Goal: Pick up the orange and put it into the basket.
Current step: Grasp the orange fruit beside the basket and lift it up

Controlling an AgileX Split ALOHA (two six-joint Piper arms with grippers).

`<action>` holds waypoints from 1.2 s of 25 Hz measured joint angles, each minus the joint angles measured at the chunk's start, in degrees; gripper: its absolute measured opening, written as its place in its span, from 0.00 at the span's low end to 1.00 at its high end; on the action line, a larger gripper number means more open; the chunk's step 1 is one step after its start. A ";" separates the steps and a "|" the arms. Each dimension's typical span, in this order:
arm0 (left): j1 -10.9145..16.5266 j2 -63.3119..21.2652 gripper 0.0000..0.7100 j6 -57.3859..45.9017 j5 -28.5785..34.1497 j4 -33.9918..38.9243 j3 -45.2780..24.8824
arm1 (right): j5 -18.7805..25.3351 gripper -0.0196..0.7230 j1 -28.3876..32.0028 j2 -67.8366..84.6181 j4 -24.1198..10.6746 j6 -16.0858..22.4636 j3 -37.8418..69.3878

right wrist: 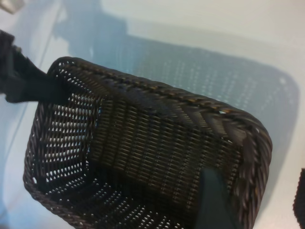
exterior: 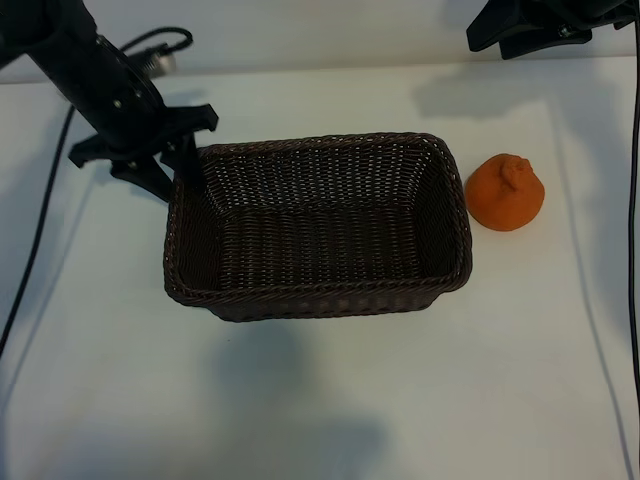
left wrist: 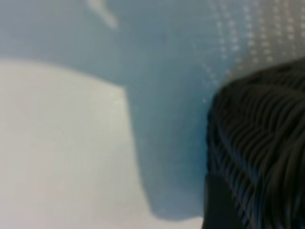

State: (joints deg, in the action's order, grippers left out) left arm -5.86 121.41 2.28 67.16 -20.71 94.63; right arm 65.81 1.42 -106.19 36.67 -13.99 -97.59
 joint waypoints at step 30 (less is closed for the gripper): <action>0.05 -15.02 0.63 4.27 0.19 -2.57 0.26 | 0.00 0.58 0.00 0.00 -0.01 0.00 0.00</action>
State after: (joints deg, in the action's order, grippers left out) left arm -5.81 106.38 6.55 67.35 -23.28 94.89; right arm 65.81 1.42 -106.19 36.66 -13.99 -97.59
